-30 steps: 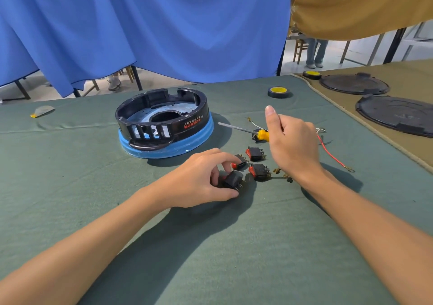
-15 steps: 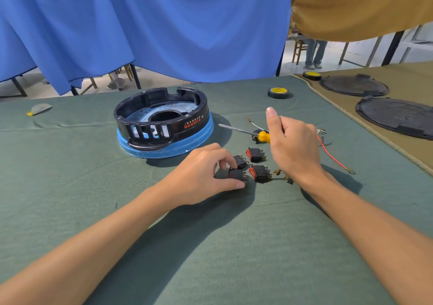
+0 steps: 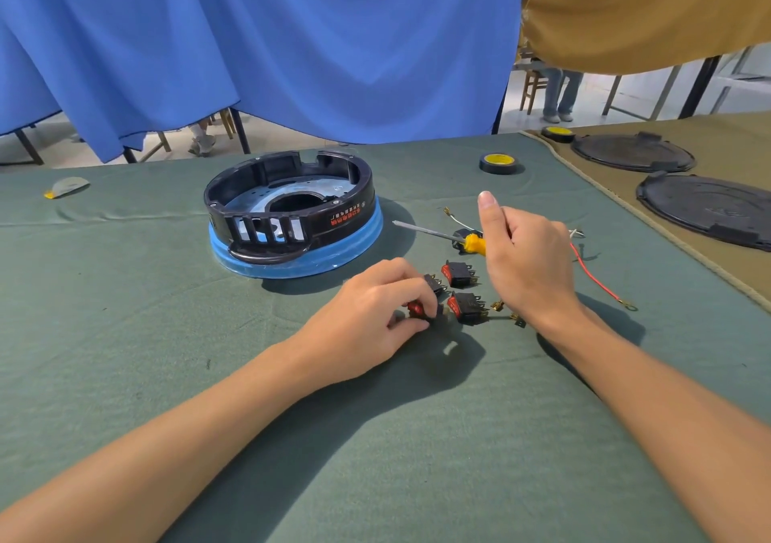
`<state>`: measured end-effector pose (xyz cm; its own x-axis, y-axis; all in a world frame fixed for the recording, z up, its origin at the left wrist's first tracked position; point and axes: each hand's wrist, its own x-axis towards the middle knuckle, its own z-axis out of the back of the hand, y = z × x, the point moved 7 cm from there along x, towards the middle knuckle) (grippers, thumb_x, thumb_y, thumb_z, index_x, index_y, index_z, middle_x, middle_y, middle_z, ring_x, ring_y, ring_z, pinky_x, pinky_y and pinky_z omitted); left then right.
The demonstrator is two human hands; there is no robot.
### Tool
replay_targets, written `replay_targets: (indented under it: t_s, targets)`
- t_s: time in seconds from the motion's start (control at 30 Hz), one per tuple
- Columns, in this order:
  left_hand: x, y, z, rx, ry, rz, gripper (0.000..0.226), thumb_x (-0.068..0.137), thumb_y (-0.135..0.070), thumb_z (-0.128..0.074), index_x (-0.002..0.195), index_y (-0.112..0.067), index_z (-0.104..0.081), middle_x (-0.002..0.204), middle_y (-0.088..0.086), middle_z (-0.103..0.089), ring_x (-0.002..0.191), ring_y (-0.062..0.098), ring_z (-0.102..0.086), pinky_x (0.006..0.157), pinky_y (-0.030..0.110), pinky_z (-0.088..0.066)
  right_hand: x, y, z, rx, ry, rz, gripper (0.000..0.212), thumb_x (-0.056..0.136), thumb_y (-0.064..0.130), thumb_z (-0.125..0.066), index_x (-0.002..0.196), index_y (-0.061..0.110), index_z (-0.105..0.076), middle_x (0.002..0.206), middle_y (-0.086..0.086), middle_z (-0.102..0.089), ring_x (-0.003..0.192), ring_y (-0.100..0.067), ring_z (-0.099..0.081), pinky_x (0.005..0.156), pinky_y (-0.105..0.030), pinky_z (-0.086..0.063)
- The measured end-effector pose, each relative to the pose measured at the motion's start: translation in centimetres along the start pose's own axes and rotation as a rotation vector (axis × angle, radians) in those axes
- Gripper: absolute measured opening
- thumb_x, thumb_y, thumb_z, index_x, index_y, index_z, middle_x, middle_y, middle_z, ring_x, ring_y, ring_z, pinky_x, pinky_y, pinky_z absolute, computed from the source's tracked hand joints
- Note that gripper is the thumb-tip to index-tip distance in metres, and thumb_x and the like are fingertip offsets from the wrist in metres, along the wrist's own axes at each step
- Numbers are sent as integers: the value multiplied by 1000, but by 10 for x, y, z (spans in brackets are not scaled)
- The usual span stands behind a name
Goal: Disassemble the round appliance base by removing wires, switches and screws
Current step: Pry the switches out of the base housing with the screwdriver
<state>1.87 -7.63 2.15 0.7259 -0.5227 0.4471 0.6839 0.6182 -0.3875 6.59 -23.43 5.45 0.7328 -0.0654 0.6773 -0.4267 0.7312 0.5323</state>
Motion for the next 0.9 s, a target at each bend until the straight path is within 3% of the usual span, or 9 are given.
replay_targets:
  t_s: [0.13,0.27,0.4,0.47,0.53,0.6,0.67,0.73,0.9]
  targets:
    - [-7,-2,-2,29,28,-57,8,86,-27,-71,84,-19,-71,107,-5,-60,98,15,-56,82,39,-49,-1,1,-1,-7,7,10,60,103,38,-39,46,24,-27,39,9,-27,39,-12,-32,45,-31,-21]
    - [-8,-6,1,80,19,-101,17,88,-26,-68,102,-18,-72,109,-3,-63,98,18,-58,80,41,-50,-1,1,-2,21,38,-46,62,103,41,-36,45,20,-29,39,7,-29,41,-12,-33,46,-32,-23]
    - [-3,0,30,233,-225,-53,26,89,-28,-64,108,-12,-69,105,0,-66,99,19,-60,82,40,-52,4,-6,-8,121,178,-302,67,92,70,-27,48,19,-25,34,10,-35,48,-16,-39,52,-33,-25]
    - [3,7,49,435,-359,-7,28,86,-23,-67,108,-7,-66,109,5,-65,102,23,-59,84,42,-50,6,-4,-15,239,272,-384,67,78,84,-35,54,21,-26,38,12,-33,52,-18,-42,58,-34,-30]
    - [12,20,63,643,-388,83,38,81,-25,-69,112,-4,-61,119,8,-60,110,29,-54,87,42,-45,8,2,-21,338,305,-408,61,72,78,-53,59,22,-32,46,11,-32,51,-17,-35,59,-35,-30]
    - [20,41,69,773,-299,232,51,82,-37,-68,118,-4,-54,122,9,-58,113,32,-51,90,41,-38,10,6,-28,410,312,-416,52,79,63,-61,63,20,-36,53,5,-34,53,-17,-32,60,-37,-29]
    - [24,65,68,808,-179,387,55,84,-50,-63,117,-7,-50,109,8,-62,104,31,-55,85,39,-37,12,8,-37,495,347,-463,44,88,54,-58,73,16,-41,64,-5,-31,55,-18,-29,57,-36,-27]
    - [25,82,64,803,-102,459,51,86,-55,-59,110,-11,-48,100,4,-63,96,28,-57,80,37,-34,12,10,-45,564,391,-514,38,93,50,-52,79,15,-42,62,-5,-28,48,-16,-25,48,-29,-24]
    - [26,94,69,664,-185,503,43,82,-48,-68,105,-16,-51,97,-1,-63,94,23,-56,76,31,-21,10,13,-57,589,423,-568,42,95,48,-49,71,15,-42,54,1,-32,42,-13,-26,45,-26,-23]
